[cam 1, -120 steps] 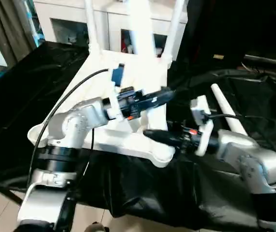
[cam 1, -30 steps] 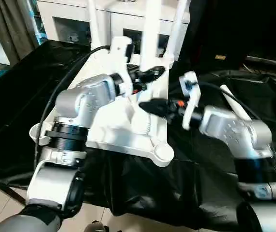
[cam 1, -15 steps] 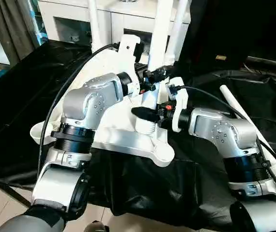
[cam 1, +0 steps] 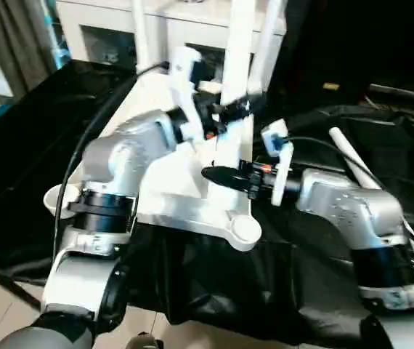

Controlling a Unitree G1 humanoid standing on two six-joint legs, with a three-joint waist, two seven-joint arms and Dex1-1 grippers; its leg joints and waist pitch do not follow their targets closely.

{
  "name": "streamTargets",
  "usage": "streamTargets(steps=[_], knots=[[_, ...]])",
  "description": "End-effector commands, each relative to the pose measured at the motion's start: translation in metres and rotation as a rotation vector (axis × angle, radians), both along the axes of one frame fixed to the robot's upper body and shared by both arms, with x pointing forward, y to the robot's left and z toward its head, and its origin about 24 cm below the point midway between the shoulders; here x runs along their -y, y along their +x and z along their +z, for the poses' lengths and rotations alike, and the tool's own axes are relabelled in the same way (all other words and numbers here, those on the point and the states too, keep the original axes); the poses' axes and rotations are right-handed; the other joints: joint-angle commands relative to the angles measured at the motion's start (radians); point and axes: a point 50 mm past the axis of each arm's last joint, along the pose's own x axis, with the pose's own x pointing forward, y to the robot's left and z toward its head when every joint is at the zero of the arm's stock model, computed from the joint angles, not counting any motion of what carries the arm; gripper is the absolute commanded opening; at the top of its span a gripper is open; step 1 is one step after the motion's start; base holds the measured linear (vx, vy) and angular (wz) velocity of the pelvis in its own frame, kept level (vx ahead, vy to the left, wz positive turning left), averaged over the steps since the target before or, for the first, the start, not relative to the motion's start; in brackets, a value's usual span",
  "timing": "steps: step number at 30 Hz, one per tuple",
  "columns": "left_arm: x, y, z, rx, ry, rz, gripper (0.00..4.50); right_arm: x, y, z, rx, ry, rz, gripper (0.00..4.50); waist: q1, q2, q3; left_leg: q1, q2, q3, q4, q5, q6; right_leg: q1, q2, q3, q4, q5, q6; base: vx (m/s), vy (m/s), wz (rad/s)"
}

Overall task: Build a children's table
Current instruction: Pick table leg

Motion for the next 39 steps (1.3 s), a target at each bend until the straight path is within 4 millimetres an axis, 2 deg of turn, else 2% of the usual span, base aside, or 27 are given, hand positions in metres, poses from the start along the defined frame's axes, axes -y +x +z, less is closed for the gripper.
streamTargets(steps=[1,2,3,4,6,11,15,18,19,21,27,30,32,33,39], knots=[[-0.003,-0.009,-0.001,0.009,-0.014,-0.125,2.89,-0.001,-0.008,0.011,0.043,0.039,0.080,1.94,0.002,0.005,-0.075,0.029,0.014,-0.007,-0.065,-0.178,-0.026,0.047,-0.035,0.026,-0.063,-0.085,-0.209,0.000,0.000,0.00],[-0.004,-0.009,-0.002,0.006,-0.006,-0.135,2.89,0.000,-0.008,0.011,0.045,0.039,0.085,1.94,0.002,0.010,-0.074,0.030,0.014,-0.008,-0.066,-0.185,-0.029,0.045,-0.036,0.026,-0.063,-0.089,-0.212,0.000,0.000,0.00],[-0.003,-0.008,-0.005,0.009,0.022,-0.127,2.89,0.001,-0.008,0.011,0.048,0.036,0.085,1.94,0.001,0.008,-0.073,0.030,0.015,-0.008,-0.067,-0.200,-0.034,0.044,-0.036,0.026,-0.066,-0.105,-0.211,0.000,0.000,0.00],[-0.003,-0.008,-0.007,0.013,0.041,-0.121,2.62,0.002,-0.008,0.011,0.050,0.035,0.085,1.94,0.002,0.011,-0.072,0.031,0.016,-0.009,-0.068,-0.208,-0.040,0.044,-0.037,0.026,-0.066,-0.115,-0.209,0.000,0.000,0.00],[-0.001,-0.003,-0.009,0.014,0.045,-0.079,2.53,0.003,-0.008,0.011,0.055,0.032,0.080,1.94,0.004,0.013,-0.071,0.035,0.018,-0.009,-0.069,-0.241,-0.054,0.041,-0.039,0.028,-0.071,-0.148,-0.203,0.000,0.000,0.00],[-0.001,0.001,-0.007,0.007,0.018,-0.041,2.12,0.004,-0.009,0.011,0.062,0.032,0.082,1.94,0.005,0.007,-0.074,0.030,0.016,-0.010,-0.068,-0.227,-0.059,0.046,-0.041,0.027,-0.068,-0.133,-0.195,0.000,0.000,0.00],[-0.001,0.000,-0.007,0.003,0.016,-0.037,2.04,0.004,-0.009,0.010,0.076,0.025,0.080,1.94,0.003,0.002,-0.075,0.026,0.015,-0.009,-0.066,-0.198,-0.046,0.049,-0.040,0.026,-0.065,-0.104,-0.202,0.000,0.000,0.00],[-0.002,0.001,-0.007,0.010,0.020,-0.023,2.03,0.003,-0.006,0.010,0.078,0.021,0.052,1.94,0.003,0.002,-0.074,0.028,0.015,-0.008,-0.065,-0.195,-0.042,0.047,-0.039,0.026,-0.066,-0.107,-0.204,0.000,0.000,0.00],[-0.002,0.001,-0.008,0.011,0.022,-0.016,2.00,0.003,-0.005,0.010,0.069,0.028,0.044,2.49,0.003,0.004,-0.074,0.029,0.016,-0.009,-0.065,-0.200,-0.042,0.046,-0.040,0.027,-0.066,-0.114,-0.206,0.000,0.000,0.00],[-0.002,0.002,-0.008,0.021,0.038,0.007,2.00,0.002,-0.003,0.011,0.068,0.035,0.028,2.63,0.003,0.004,-0.074,0.029,0.016,-0.009,-0.066,-0.207,-0.044,0.045,-0.040,0.026,-0.066,-0.125,-0.205,0.000,0.000,0.00],[0.000,0.005,-0.008,0.065,0.116,0.092,1.98,0.003,0.016,0.005,0.093,-0.058,-0.171,2.68,-0.001,0.002,-0.073,0.030,0.017,-0.010,-0.068,-0.211,-0.062,0.043,-0.041,0.027,-0.069,-0.155,-0.178,0.000,0.000,0.00],[0.002,0.004,-0.007,0.079,0.127,0.095,1.94,0.003,0.018,0.005,0.093,-0.054,-0.190,2.68,0.002,0.004,-0.076,0.030,0.016,-0.009,-0.066,-0.191,-0.056,0.044,-0.039,0.028,-0.065,-0.112,-0.182,0.000,0.000,0.00],[0.003,0.002,-0.007,0.087,0.135,0.083,1.93,0.002,0.018,0.005,0.091,-0.054,-0.187,2.68,0.002,0.000,-0.076,0.029,0.015,-0.008,-0.065,-0.175,-0.050,0.046,-0.038,0.027,-0.062,-0.084,-0.189,0.000,0.000,0.00],[0.003,0.002,-0.007,0.087,0.135,0.083,1.92,0.002,0.018,0.005,0.091,-0.054,-0.187,2.68,0.003,0.002,-0.076,0.028,0.015,-0.008,-0.065,-0.175,-0.048,0.046,-0.038,0.027,-0.061,-0.080,-0.193,0.000,0.000,0.00],[0.007,-0.001,-0.009,0.097,0.154,0.057,1.90,0.001,0.020,0.003,0.080,-0.070,-0.188,2.68,0.001,0.002,-0.073,0.029,0.016,-0.009,-0.067,-0.203,-0.053,0.044,-0.040,0.027,-0.067,-0.140,-0.182,0.000,0.000,0.00]])
